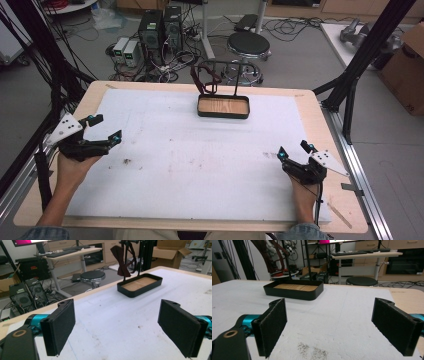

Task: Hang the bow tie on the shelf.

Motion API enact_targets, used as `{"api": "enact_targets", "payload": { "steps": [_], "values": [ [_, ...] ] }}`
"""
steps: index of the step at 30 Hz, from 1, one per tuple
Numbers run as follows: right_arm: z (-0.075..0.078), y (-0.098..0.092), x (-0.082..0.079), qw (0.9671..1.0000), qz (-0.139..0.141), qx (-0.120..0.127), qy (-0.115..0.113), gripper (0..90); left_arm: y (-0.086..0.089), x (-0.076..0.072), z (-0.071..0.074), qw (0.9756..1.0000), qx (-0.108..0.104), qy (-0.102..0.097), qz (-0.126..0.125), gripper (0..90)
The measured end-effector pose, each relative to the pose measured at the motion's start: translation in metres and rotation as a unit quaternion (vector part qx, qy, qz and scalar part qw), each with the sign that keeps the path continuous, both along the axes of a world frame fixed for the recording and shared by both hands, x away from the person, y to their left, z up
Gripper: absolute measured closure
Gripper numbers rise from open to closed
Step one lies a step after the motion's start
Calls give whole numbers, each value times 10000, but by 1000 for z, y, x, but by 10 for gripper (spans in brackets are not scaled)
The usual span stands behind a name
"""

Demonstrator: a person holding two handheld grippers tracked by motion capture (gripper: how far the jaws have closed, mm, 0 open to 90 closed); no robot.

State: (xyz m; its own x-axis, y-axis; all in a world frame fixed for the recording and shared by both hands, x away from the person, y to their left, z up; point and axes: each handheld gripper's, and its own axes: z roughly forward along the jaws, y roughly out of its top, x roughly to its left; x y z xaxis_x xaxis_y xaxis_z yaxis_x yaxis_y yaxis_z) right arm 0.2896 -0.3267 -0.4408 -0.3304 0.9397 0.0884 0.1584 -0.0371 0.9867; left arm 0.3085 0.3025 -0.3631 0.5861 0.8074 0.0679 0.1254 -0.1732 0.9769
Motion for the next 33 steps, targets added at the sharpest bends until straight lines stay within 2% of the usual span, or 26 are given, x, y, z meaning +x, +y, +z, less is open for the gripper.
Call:
{"api": "enact_targets", "payload": {
  "steps": [3, 5, 11, 13, 15, 16, 22, 28, 33],
  "values": [
    [0, 0, 0, 10000, 2, 0, -2, 121, 2, -4, -9, 10000, 25, 28, 44, 149],
    [0, 0, 0, 10000, 3, -4, 12, 122, 2, -5, -14, 9999, 25, 116, 50, 149],
    [0, 0, 0, 10000, 0, -7, 21, 121, 1, -9, -29, 9996, 148, 231, 81, 149],
    [0, 0, 0, 10000, -4, -10, 15, 121, 0, -9, -35, 9995, 125, 270, 60, 150],
    [0, 1, 0, 10000, -7, -11, 19, 121, 1, -8, -39, 9992, 116, 392, 45, 151],
    [0, 1, 0, 10000, -16, -2, 25, 121, 1, -8, -42, 9992, 62, 402, 11, 151],
    [0, 1, 0, 10000, 3, 15, 42, 121, 2, -9, -54, 9987, 58, 491, 91, 152],
    [0, 1, 1, 10000, 19, -42, 23, 121, -2, -9, -63, 9983, 106, 562, 111, 152],
    [0, 1, 1, 10000, 25, -17, 28, 122, -3, -8, -65, 9981, 112, 591, 118, 152]
  ]
}}
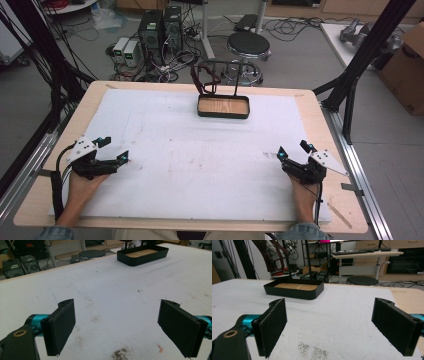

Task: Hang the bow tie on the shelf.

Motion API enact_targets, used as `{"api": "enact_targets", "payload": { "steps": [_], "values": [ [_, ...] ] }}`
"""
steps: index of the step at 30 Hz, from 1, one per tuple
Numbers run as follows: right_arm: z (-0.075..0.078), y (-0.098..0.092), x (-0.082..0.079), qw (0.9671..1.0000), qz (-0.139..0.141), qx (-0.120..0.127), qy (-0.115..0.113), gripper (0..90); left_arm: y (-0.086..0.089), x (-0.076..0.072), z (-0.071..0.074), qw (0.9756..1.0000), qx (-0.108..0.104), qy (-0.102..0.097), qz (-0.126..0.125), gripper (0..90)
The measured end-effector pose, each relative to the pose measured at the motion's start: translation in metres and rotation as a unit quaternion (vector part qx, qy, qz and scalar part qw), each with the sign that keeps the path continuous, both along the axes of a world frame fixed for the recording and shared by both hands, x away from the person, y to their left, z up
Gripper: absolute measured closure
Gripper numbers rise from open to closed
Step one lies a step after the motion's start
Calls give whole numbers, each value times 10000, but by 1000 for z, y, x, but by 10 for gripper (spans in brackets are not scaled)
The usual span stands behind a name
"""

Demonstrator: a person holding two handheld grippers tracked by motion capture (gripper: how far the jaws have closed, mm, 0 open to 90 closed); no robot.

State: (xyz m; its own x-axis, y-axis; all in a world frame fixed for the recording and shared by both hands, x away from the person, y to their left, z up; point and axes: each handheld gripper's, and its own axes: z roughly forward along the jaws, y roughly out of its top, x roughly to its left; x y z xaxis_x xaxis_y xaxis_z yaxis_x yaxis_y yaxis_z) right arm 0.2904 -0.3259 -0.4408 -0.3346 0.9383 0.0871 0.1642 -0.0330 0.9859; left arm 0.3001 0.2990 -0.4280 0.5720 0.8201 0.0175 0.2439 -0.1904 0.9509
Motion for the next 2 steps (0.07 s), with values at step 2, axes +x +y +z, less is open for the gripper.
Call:
{"api": "enact_targets", "payload": {
  "steps": [2],
  "values": [
    [0, 0, 0, 10000, 3, -19, -5, 122, 0, 1, -1, 10000, -7, -3, -6, 152]
  ]
}}
